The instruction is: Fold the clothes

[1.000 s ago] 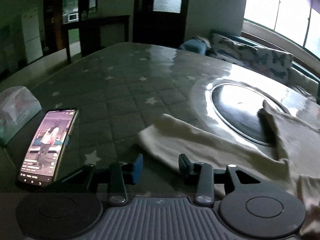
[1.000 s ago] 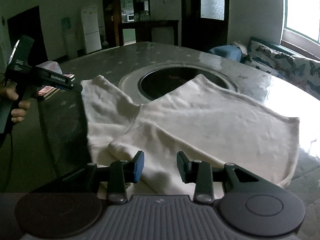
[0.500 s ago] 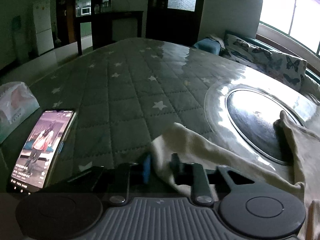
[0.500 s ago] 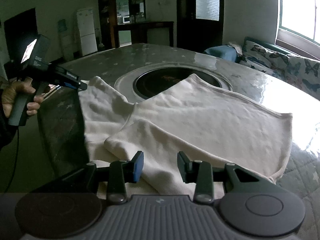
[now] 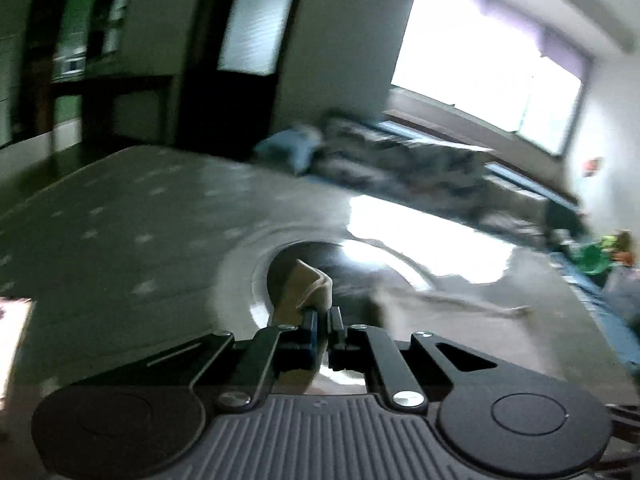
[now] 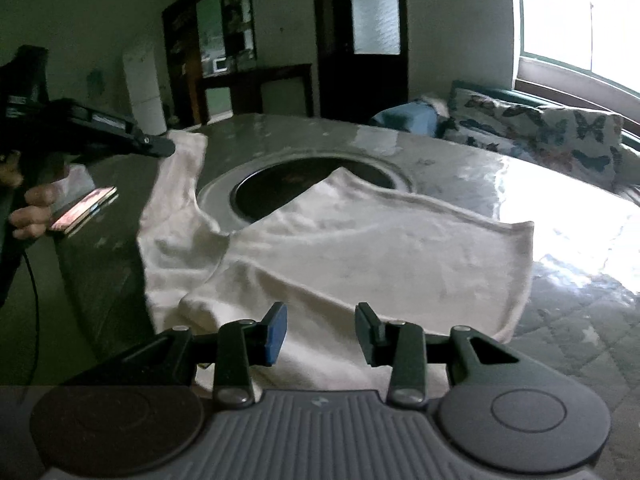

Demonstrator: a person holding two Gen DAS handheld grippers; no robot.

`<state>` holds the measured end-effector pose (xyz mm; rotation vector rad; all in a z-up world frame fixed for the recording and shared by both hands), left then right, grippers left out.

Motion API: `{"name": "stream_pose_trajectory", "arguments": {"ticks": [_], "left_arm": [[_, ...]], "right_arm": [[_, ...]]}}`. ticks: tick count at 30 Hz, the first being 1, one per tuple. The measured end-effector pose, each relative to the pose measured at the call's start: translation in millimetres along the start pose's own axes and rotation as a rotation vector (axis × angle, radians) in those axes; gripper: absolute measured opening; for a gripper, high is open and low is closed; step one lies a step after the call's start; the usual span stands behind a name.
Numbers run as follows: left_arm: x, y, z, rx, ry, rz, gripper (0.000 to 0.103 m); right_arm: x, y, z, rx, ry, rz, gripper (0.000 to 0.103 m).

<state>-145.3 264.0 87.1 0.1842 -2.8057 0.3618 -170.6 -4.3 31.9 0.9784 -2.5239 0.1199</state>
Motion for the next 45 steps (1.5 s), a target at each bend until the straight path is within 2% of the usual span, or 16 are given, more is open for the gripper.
{"name": "stream_pose_trajectory", "arguments": {"ticks": [3,5,12,15,20,24,26,28,32,35,39,42,45], "left_arm": [[0.0,-6.2,0.8,-0.028,-0.021,-0.017,0.005],[-5.9,1.9,4.4,-0.002,0.012,-0.022,0.005],[-5.1,-11.2,13.2,0.011,0.054,0.088,0.005],[-2.8,-29.6,11.4,0.032,0.067,0.183,0.005],[20.1,-82.0,12.1,0.018,0.041,0.4,0.005],[17.6,-118.4,33.2,0.042,0.113,0.572,0.007],[11.2,-131.3,47.7,0.013,0.168,0.602,0.009],[6.6,-138.2,62.5,-0.027,0.222,0.6,0.01],[5.0,-132.4,74.3,-0.065,0.273,0.58,0.028],[11.9,-121.2,72.4,-0.141,0.239,0.545,0.028],[12.4,-98.9,69.7,-0.242,0.206,0.438,0.028],[-0.1,-79.0,68.1,-0.257,0.214,0.363,0.028],[-9.8,-70.5,63.7,-0.277,0.202,0.326,0.028]], "right_arm": [[3.9,-4.1,-1.8,-0.009,-0.007,0.008,0.038],[4.7,-3.9,-1.2,-0.003,-0.009,0.007,0.038],[0.4,-5.7,0.9,-0.03,-0.014,0.011,0.039],[2.9,-6.4,-1.2,-0.029,-0.024,0.018,0.039],[15.8,-20.5,-4.1,-0.045,-0.047,0.073,0.039],[26.5,-37.9,-1.9,-0.081,-0.055,0.131,0.039],[32.2,-47.3,0.9,-0.108,-0.058,0.159,0.039],[36.6,-54.3,4.1,-0.134,-0.055,0.176,0.039],[41.1,-61.3,10.8,-0.165,-0.04,0.181,0.039],[39.3,-60.0,14.4,-0.178,-0.025,0.159,0.039],[36.9,-58.2,19.2,-0.194,-0.004,0.131,0.039],[31.6,-55.4,24.0,-0.197,0.016,0.117,0.039],[23.2,-54.6,27.2,-0.201,0.036,0.112,0.038]]}}
Point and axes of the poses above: each gripper's, at about its wrist camera, not at the fingertips, and x roughly against the way its jaws point, y to its left, z to its underside, the point moved 1 cm from there along -x, roughly the way its jaws point, and after that the axes turned 12 degrees about -y, right-handed, at the moved point
